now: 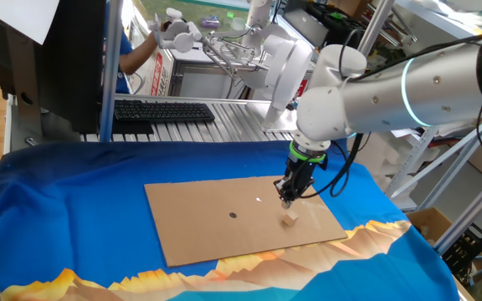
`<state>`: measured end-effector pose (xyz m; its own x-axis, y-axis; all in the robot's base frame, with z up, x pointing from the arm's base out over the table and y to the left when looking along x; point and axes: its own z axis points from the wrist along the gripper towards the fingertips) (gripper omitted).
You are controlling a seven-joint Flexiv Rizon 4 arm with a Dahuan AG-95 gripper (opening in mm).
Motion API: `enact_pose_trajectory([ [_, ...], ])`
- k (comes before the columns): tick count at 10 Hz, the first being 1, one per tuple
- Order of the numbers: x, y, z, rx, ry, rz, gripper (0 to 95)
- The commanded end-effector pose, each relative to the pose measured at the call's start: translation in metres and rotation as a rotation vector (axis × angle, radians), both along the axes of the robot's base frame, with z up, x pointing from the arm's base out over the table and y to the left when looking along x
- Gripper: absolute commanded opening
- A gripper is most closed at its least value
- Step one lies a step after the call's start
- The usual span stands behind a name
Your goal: Hold a small block with the gripper and sweep it from left to right on the table
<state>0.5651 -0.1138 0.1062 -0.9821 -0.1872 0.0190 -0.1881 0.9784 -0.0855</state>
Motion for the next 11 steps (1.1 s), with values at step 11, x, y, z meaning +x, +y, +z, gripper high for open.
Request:
enact_pose_trajectory([
  [11, -0.010, -0.002, -0.007, -0.001, -0.027, 0.056, 19.0],
])
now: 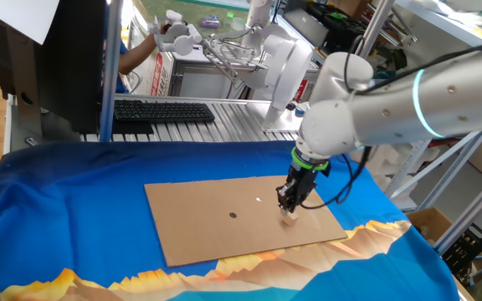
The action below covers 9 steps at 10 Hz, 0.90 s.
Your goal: Hold a small block with the gripper and sweep it from left to right on the table
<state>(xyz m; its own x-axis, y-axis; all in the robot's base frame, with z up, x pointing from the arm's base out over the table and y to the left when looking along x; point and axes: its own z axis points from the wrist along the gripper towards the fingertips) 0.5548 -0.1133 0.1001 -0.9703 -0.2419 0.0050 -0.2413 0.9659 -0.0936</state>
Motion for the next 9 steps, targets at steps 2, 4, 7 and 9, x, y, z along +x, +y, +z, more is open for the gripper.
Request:
enact_pose_trajectory([
  [2, 0.012, -0.013, -0.004, 0.013, -0.013, 0.000, 19.0],
  [4, 0.021, -0.022, -0.005, 0.011, -0.014, 0.000, 19.0],
  [7, 0.035, -0.035, -0.003, 0.015, -0.010, 0.000, 19.0],
  [9, 0.045, -0.049, -0.005, 0.027, -0.015, 0.000, 19.0],
])
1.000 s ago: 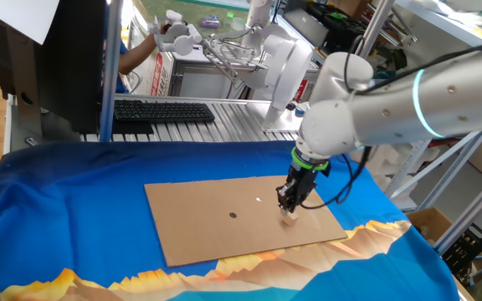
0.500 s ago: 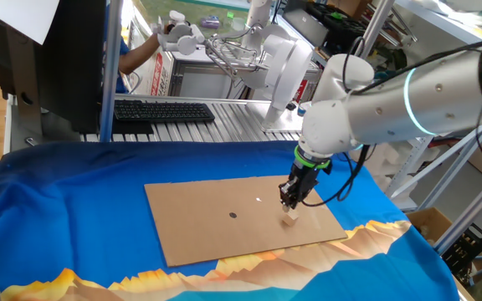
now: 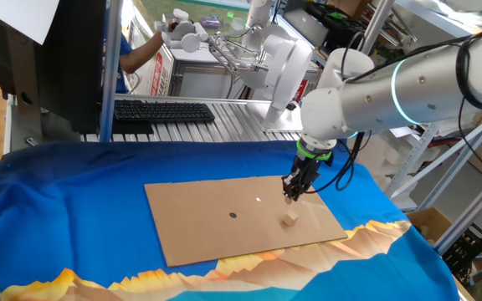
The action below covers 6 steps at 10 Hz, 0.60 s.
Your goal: Hold a small block with the gripper and sweep it from left to right on the table
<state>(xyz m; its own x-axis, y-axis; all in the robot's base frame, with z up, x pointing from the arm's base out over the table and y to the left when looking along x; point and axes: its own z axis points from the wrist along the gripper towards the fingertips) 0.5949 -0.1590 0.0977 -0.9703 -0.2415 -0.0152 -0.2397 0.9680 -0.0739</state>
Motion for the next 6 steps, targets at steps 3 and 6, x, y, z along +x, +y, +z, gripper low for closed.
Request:
enact_pose_trajectory([
  [3, 0.010, -0.017, -0.007, 0.004, -0.012, 0.001, 19.0],
  [6, 0.013, -0.024, -0.011, 0.003, -0.010, 0.001, 19.0],
])
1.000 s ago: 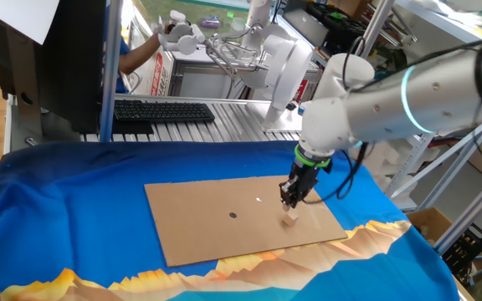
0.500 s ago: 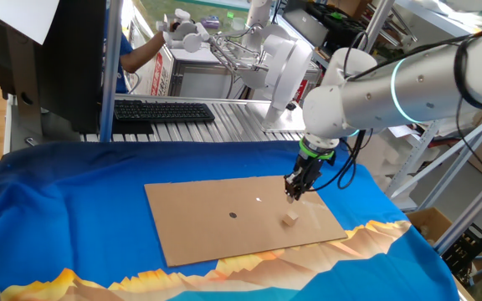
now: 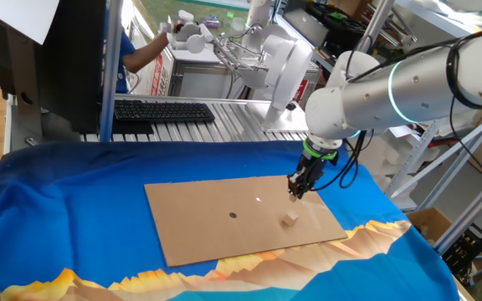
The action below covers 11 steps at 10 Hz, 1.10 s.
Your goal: Hold a small block with the gripper and sweep it from left to right on the table
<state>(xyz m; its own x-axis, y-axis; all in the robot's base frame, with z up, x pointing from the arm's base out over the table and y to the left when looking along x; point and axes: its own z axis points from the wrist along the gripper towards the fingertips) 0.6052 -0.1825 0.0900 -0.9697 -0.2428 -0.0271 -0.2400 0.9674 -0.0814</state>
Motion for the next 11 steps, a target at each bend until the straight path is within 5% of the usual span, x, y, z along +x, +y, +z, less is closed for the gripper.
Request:
enact_pose_trajectory([
  [1, 0.002, -0.001, -0.005, 0.008, 0.004, 0.000, 19.0],
  [5, 0.002, -0.001, -0.020, 0.009, 0.004, 0.000, 19.0],
  [11, 0.001, 0.000, -0.021, 0.011, 0.013, -0.001, 19.0],
])
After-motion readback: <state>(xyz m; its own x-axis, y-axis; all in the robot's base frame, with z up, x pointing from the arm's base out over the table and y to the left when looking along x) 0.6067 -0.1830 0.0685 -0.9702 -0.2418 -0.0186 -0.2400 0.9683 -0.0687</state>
